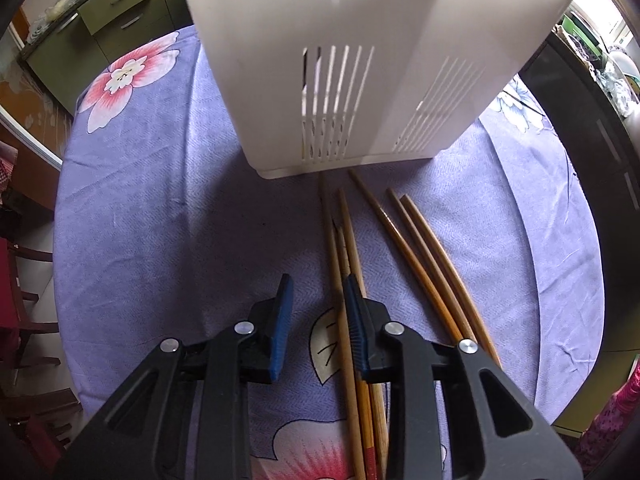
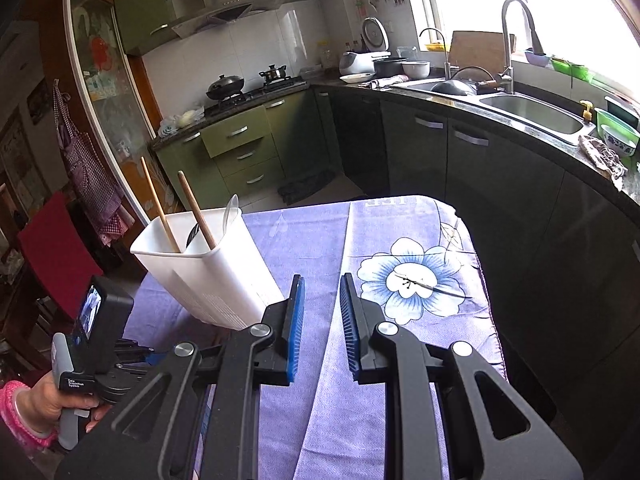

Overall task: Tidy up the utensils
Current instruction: 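Grasp and lift a chopstick with the left tool while the right tool reaches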

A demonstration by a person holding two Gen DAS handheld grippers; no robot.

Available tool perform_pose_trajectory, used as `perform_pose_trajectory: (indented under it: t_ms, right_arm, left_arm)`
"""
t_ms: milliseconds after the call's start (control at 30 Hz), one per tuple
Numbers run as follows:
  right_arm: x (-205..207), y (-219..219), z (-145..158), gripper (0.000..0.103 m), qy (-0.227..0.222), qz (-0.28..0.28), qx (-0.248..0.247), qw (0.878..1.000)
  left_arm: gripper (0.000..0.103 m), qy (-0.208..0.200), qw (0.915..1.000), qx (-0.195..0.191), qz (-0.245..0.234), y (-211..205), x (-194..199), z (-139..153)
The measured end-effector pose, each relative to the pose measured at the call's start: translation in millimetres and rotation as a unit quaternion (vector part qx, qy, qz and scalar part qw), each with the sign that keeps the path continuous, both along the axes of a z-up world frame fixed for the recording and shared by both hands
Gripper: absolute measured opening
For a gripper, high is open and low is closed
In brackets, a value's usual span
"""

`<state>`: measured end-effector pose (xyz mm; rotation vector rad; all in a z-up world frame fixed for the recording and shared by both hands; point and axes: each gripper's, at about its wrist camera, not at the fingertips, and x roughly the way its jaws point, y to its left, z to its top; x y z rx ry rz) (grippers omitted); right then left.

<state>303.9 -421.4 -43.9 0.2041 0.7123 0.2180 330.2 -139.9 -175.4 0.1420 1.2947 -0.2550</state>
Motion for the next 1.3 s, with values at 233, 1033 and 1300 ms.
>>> perform_pose_trajectory:
  t_ms: [233,1033,1300]
  right_arm:
    - [2.0,8.0,-7.5,0.020,0.017,0.010,-0.007,1.000]
    - [31.3,124.2,-125.3,0.013,0.170,0.173,-0.097,0.965]
    - [45.5,142.1,-140.1,0.013,0.183,0.167,-0.116,0.962]
  left_arm:
    - [0.020,0.003,0.9997,0.023,-0.001,-4.7,1.6,-6.0]
    - [0.005,-0.053,0.9984,0.011,0.012,37.2,-13.0,38.6]
    - [0.005,-0.089,0.9956,-0.010,0.024,70.3,-29.1,71.0]
